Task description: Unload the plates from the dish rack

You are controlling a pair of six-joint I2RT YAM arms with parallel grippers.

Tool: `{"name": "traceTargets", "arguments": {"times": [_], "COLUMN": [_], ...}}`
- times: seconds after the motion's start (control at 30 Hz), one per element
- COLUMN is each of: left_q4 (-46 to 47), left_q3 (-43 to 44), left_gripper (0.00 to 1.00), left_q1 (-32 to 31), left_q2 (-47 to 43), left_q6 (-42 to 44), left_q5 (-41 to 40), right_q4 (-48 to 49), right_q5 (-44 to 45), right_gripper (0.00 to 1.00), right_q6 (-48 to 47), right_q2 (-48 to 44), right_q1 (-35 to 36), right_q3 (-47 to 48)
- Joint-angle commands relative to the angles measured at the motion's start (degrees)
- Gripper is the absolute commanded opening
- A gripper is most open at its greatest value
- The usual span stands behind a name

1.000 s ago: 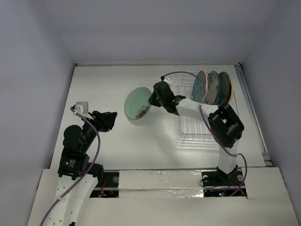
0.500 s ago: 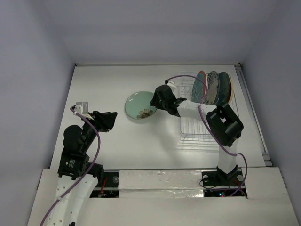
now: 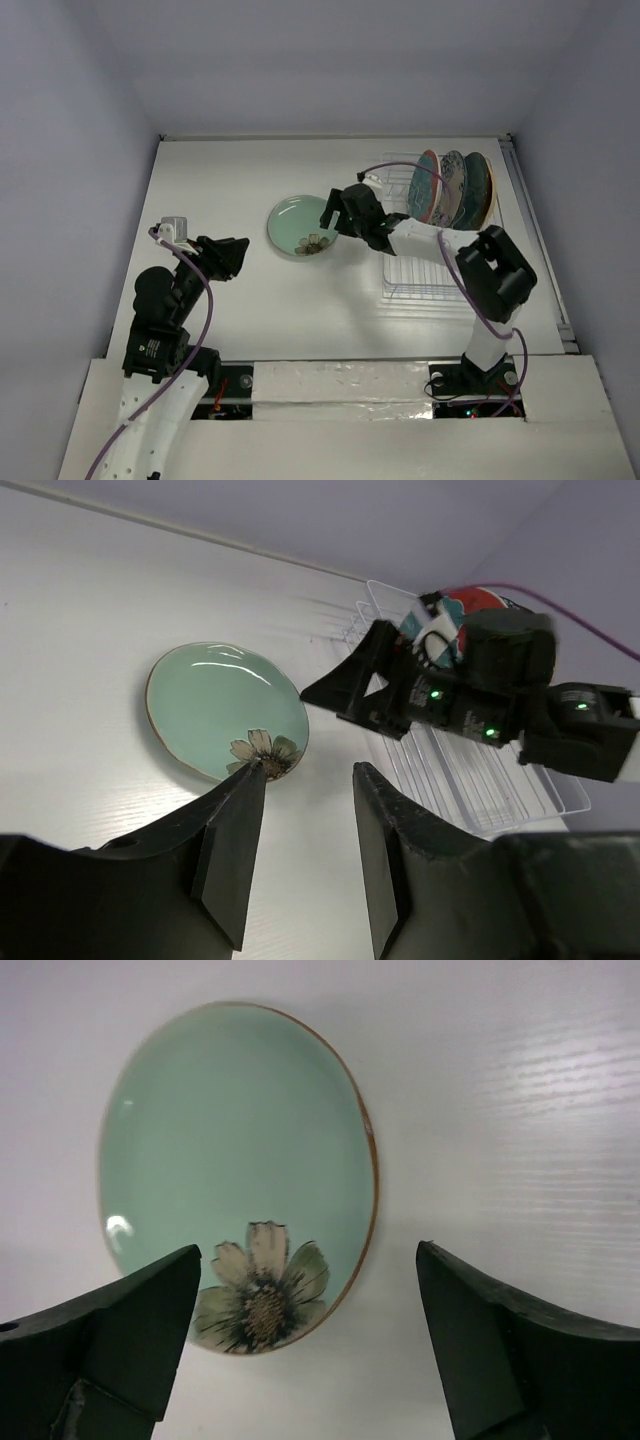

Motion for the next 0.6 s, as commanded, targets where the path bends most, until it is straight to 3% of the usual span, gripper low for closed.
{"name": "traceTargets", "arguments": {"times": [0.0, 0.03, 0.13, 0.17, 0.2, 0.33, 0.43, 0.5, 0.57], "left_q4": [2.7, 2.7, 2.7, 2.6, 2.7, 2.9, 3.0, 3.0, 3.1], "left_q3": [0.8, 0.8, 0.8, 0.8, 0.9, 0.8, 0.7, 0.7, 0.7], "left_gripper": [0.38, 0.38, 0.38, 0.38, 0.38, 0.38, 0.38, 0.38, 0.38], "left_q1": [-0.3, -0.3, -0.3, -0.3, -0.3, -0.3, -0.3, -0.3, -0.3], "left_q2": [-0.3, -0.3, -0.3, -0.3, -0.3, -0.3, -0.2, -0.1, 0.0], "left_q6": [-0.2, -0.2, -0.2, -0.2, -0.2, -0.2, -0.2, -0.2, -0.2], "left_q5": [0.4, 0.4, 0.5, 0.5, 0.5, 1.2, 1.4, 1.5, 1.6], "right_q4": [2.5, 1.9, -0.6, -3.3, -6.9, -15.1, -19.8, -22.0, -22.6], "right_q5": [0.8, 1.9, 6.7, 8.5, 10.6, 20.2, 25.3, 26.6, 26.9], "right_gripper": [0.91, 0.87, 0.37, 0.10, 0.01, 0.00, 0.10, 0.48, 0.78], "right_q6": [-4.2, -5.0, -9.4, -11.4, -12.3, -16.2, -18.5, -20.1, -21.5], "right_q2": [-9.8, -13.6, -19.6, -22.9, -24.2, -28.5, -29.5, -29.4, -29.1], "right_q1": [-0.3, -0.3, -0.3, -0.9, -0.9, -5.3, -10.1, -12.5, -13.9], "right_q3": [0.4, 0.1, -0.5, -0.4, -0.2, 0.3, 0.6, 0.8, 1.0]}}
